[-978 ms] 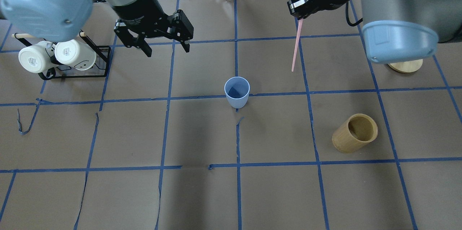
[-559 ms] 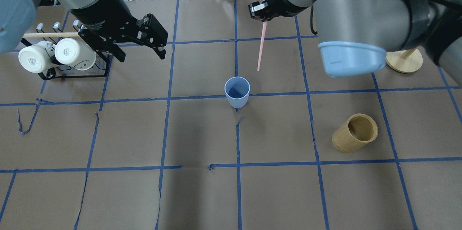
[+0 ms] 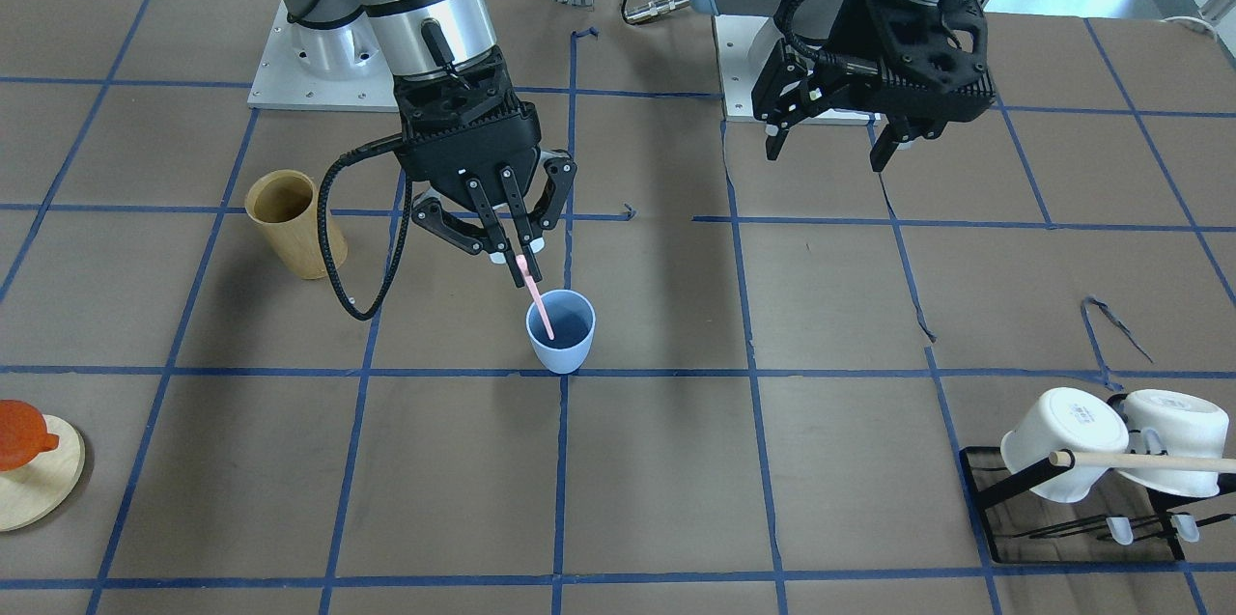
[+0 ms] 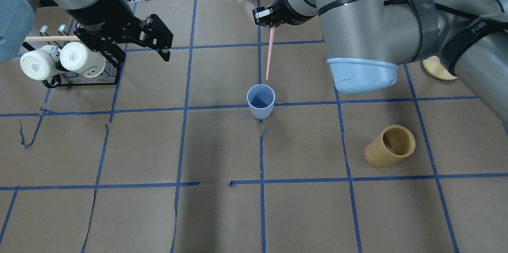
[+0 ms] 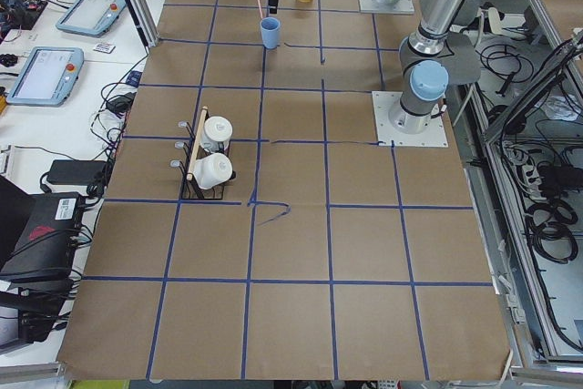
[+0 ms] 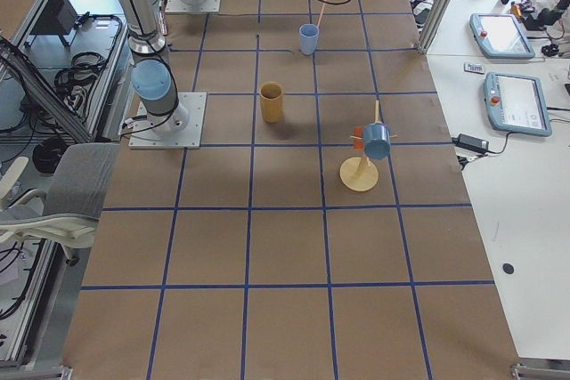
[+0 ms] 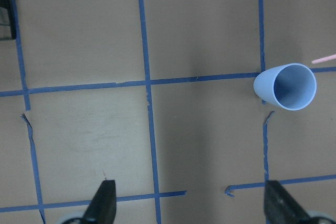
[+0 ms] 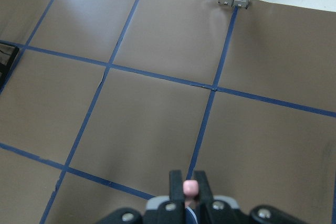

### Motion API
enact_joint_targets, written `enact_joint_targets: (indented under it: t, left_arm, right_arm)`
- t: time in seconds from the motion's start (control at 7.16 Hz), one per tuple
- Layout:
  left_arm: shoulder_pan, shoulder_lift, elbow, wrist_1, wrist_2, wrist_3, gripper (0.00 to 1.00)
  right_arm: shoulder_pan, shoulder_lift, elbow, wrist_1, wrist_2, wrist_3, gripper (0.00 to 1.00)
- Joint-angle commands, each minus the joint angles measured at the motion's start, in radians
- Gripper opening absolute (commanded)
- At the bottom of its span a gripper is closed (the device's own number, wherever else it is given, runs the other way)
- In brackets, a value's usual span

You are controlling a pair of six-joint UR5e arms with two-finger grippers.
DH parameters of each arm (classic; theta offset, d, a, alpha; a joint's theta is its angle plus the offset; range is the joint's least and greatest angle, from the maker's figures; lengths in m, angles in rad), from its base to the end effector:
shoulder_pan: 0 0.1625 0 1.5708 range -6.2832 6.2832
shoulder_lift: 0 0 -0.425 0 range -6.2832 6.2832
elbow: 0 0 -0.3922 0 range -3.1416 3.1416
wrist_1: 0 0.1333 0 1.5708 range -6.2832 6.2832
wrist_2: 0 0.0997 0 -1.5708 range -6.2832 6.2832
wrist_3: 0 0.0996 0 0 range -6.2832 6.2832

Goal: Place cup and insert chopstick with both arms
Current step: 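Lower the pink chopstick into the blue cup with the right gripper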

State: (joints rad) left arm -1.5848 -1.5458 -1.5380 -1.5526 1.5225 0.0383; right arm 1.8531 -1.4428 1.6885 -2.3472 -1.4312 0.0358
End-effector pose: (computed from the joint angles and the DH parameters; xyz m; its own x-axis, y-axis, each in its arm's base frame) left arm -0.1449 -0.4859 0.5184 -0.9974 0.0558 0.0452 0.0522 0.9956 -0.0777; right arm 0.3003 -0.5070 0.4540 -0.9395 -0.3136 -0.1380 -0.2068 0.8401 -0.5015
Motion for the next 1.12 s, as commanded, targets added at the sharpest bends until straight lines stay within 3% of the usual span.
enact_joint_targets:
  t: [0.0, 0.28, 0.98]
  left_arm:
    - [0.003, 0.001, -0.004, 0.019, 0.004, 0.000, 1.00]
    - [0.003, 0.000, -0.004, 0.025, 0.004, 0.002, 1.00]
    - [0.008, 0.003, -0.004, 0.023, 0.004, -0.002, 1.00]
  right_arm:
    - [0.021, 0.021, 0.045, -0.041, 0.000, -0.005, 0.00]
    - [0.032, 0.054, 0.112, -0.212, -0.006, -0.005, 0.00]
    - [0.047, 0.073, 0.157, -0.257, -0.014, -0.028, 0.00]
